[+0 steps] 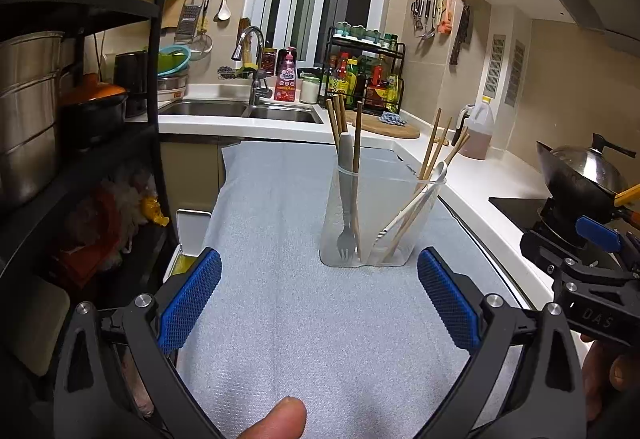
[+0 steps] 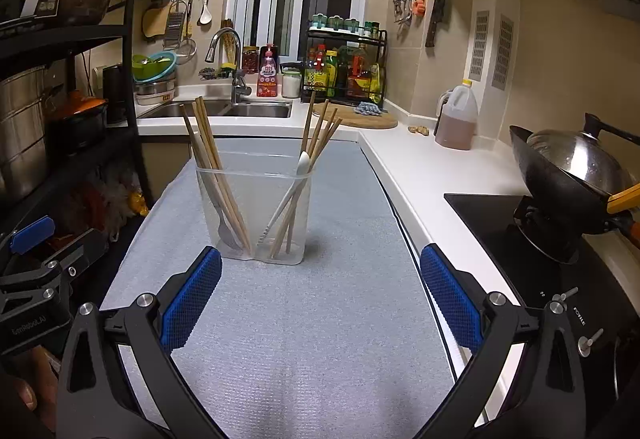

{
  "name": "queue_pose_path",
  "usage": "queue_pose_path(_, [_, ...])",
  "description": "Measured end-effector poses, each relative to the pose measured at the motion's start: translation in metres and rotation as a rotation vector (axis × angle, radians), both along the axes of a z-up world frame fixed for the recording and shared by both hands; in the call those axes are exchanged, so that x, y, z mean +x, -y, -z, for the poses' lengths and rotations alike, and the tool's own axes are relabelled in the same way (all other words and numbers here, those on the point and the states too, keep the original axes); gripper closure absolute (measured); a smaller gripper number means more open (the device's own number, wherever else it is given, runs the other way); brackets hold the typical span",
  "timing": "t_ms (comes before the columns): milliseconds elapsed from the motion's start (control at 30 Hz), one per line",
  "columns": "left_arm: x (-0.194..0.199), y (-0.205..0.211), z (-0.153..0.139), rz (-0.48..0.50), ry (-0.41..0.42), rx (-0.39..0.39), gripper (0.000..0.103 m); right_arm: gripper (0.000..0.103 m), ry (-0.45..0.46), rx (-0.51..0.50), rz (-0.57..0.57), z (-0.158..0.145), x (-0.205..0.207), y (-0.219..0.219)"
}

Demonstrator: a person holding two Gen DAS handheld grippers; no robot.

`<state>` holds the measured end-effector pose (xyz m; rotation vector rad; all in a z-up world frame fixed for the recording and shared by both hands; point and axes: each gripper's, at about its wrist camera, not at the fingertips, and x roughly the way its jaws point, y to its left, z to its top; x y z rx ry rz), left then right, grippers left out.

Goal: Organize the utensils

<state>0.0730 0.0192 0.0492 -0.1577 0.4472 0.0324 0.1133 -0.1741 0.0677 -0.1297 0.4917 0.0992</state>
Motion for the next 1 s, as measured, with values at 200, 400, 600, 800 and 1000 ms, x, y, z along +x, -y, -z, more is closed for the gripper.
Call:
queue_pose_path(200, [-0.0016, 0.0004, -0.0005, -0.005, 0.004, -0.001, 0.008, 0.005, 0.007, 0.005, 0.003, -0.0020, -0.0006, -0.0011])
queue_pose_path(400, [-0.0018, -0.0002, -0.0004, -0.004, 0.003, -0.003, 0.008, 0.005, 0.008, 0.010, 0.004, -0.0037, -0.0019, -0.0001])
queue_pose_path(600, [-0.0021, 0.0000, -0.0003, -0.003, 0.004, -0.002, 0.008, 0.005, 0.009, 0.011, 0.005, -0.0034, -0.0032, 0.0011])
queue_pose_path(800, [-0.0023, 0.0001, -0.0012, -0.003, 0.004, 0.001, 0.008, 0.005, 0.008, 0.013, 0.004, -0.0050, -0.0039, 0.0013])
queue_pose_path(1000, [-0.0022, -0.0023, -0.0019, -0.001, 0.004, -0.001, 0.008, 0.005, 0.007, 0.009, -0.002, -0.0054, -0.0048, 0.0008])
